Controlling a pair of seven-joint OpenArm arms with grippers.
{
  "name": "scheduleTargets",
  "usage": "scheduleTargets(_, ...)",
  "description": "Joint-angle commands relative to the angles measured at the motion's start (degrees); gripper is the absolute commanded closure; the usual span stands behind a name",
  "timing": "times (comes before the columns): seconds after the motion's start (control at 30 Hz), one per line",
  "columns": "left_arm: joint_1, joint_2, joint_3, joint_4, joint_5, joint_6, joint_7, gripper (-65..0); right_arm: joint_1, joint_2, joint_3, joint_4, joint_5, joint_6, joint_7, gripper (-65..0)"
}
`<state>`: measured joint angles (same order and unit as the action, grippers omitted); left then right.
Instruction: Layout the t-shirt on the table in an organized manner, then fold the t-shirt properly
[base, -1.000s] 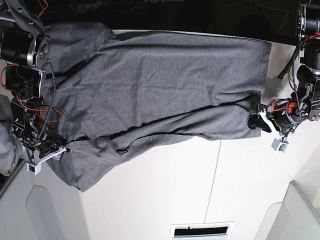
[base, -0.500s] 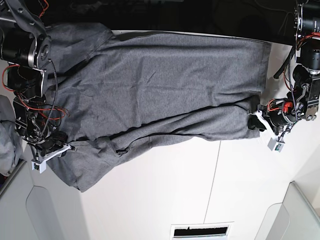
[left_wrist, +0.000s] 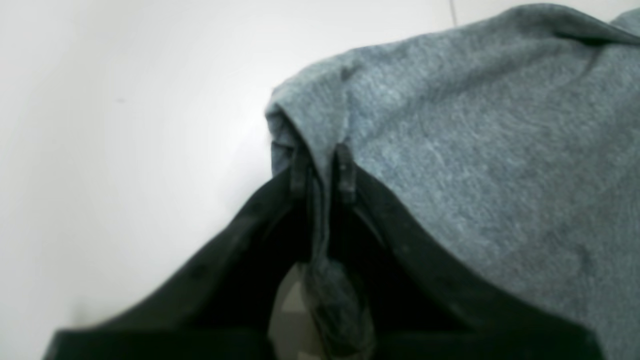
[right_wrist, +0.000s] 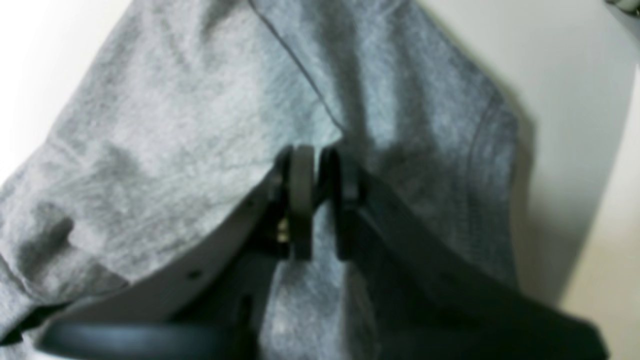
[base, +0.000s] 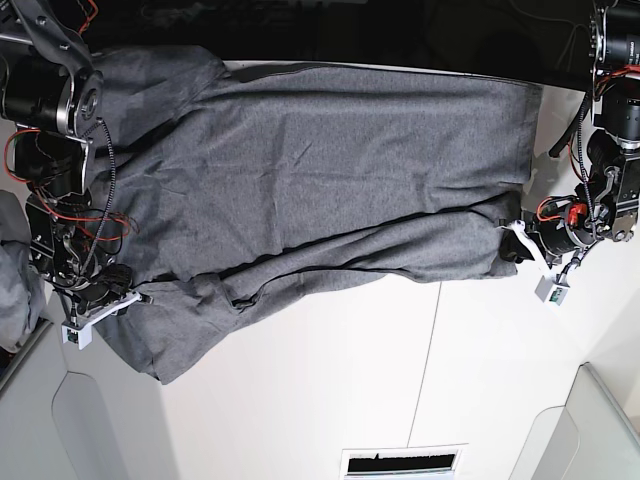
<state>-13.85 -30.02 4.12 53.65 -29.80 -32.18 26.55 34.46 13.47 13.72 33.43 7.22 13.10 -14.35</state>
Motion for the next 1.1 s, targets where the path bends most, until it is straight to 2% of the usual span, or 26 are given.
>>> scheduleTargets(0.0, -1.4, -1.1, -0.4, 0.7, -0.7, -0.6, -1.0, -5.9, 1.9, 0.6, 0.2, 1.0, 0.2, 0.5, 1.2, -10.2)
scheduleTargets(0.1, -1.4, -1.1, -0.4, 0.7, -0.6, -0.6, -1.0, -5.8, 1.9, 0.6, 0.2, 0.5, -0.2, 0.5, 1.2, -8.4)
scheduleTargets(0.17, -1.4, -1.1, -0.4, 0.7, -0.6, -0.6, -1.0, -5.4, 1.9, 0.6, 0.2, 0.0, -1.7, 0.6, 1.2, -3.1)
scheduleTargets(0.2, -1.4, -1.1, -0.4, 0.7, -0.6, -0.6, -1.0, -2.1, 1.9, 0.6, 0.2, 0.0, -2.8, 0.6, 1.2, 0.0)
scheduleTargets(0.23, -1.4, -1.1, -0.4, 0.7, -0.6, -0.6, -1.0, 0.0, 1.9, 0.6, 0.2, 0.0, -4.0, 0.6, 1.3, 0.0)
scheduleTargets(0.3, -1.4, -1.1, -0.4, 0.7, -0.6, -0.6, -1.0, 0.0, 1.9, 0.7, 0.2, 0.0, -5.9, 0.7, 1.3, 0.0)
scheduleTargets(0.47, -2.4, -2.1, -0.4, 0.7, -1.2, -0.6, -1.3, 0.0, 3.6, -0.3, 0.1, 0.1, -5.1, 1.3, 2.7, 0.0)
scheduleTargets(0.6, -5.7, -4.5, -0.4, 0.7, -3.9, -0.6, -1.3, 0.0, 8.0, -3.2, 0.1, 0.5, -5.1, 3.8, 5.6, 0.0)
scheduleTargets(0.77, -8.7, -6.8, -0.4, 0.7, -3.8, 2.2, -1.2, 0.0, 14.8, -8.7, 0.1, 0.5, -3.4, 10.5, 7.1, 0.0)
scheduleTargets(0.83, -9.0, -7.1, -0.4, 0.7, -3.8, 2.2, -0.4, 0.0, 16.7, -11.0, 0.1, 0.5, -3.1, 10.4, 7.5, -1.1)
scheduleTargets(0.93, -8.5, -7.1, -0.4, 0.6, -3.9, 2.2, 1.4, 0.0, 17.5, -13.1, 0.1, 0.5, -3.1, 10.2, 7.9, -37.5)
scheduleTargets(0.97, -8.1, -7.1, -0.4, 0.6, -3.9, 2.1, 1.4, 0.0, 17.4, -13.4, 0.1, 0.5, -3.2, 10.2, 7.9, -44.5)
scheduleTargets(1.07, -6.8, -7.1, -0.4, 0.6, -3.9, 2.1, 1.3, 0.0, 15.8, -13.4, 0.1, 0.5, -3.1, 10.7, 7.8, -45.1)
